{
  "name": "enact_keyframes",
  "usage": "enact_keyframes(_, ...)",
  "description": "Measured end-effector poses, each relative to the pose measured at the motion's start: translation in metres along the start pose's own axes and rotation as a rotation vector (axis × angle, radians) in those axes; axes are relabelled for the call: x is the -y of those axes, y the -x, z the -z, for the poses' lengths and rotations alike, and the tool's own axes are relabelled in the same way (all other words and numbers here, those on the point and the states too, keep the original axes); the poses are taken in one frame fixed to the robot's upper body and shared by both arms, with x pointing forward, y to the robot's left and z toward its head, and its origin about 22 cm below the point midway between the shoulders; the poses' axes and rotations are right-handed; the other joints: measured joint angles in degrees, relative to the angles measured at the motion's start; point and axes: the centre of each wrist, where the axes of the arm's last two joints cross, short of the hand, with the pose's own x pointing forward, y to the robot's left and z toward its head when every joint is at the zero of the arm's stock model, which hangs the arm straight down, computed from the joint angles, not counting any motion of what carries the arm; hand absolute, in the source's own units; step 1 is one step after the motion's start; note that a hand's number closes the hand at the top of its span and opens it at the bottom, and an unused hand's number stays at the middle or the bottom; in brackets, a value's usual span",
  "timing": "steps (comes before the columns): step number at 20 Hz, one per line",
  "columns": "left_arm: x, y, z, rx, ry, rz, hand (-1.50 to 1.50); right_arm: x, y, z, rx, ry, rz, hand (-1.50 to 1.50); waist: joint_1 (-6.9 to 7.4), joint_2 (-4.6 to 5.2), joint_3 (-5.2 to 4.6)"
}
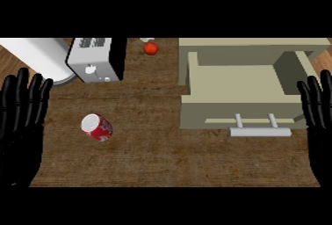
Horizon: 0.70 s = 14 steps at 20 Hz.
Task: Pick up the can, place it into the drawer and close the drawer
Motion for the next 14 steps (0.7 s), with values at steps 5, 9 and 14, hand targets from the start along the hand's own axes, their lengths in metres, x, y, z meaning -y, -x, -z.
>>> enact_keyframes(5, -0.023, 0.004, 0.004, 0.005, 0.165, -0.083, -1.5, -0.006, -0.001, -0.003, -0.011, -0.023, 0.019, -1.5, -0.23, 0.43, -0.68)
enact_keyframes(9, -0.046, 0.021, -0.003, -0.18, 0.272, -0.065, -1.5, 0.004, 0.013, -0.013, -0.163, 0.077, -0.004, -1.5, -0.66, 0.75, -0.84)
enact_keyframes(14, -0.082, 0.012, -0.004, -0.317, 0.331, -0.058, -1.5, 0.024, 0.013, -0.025, -0.284, 0.158, -0.03, -1.5, -0.41, 0.57, -0.86)
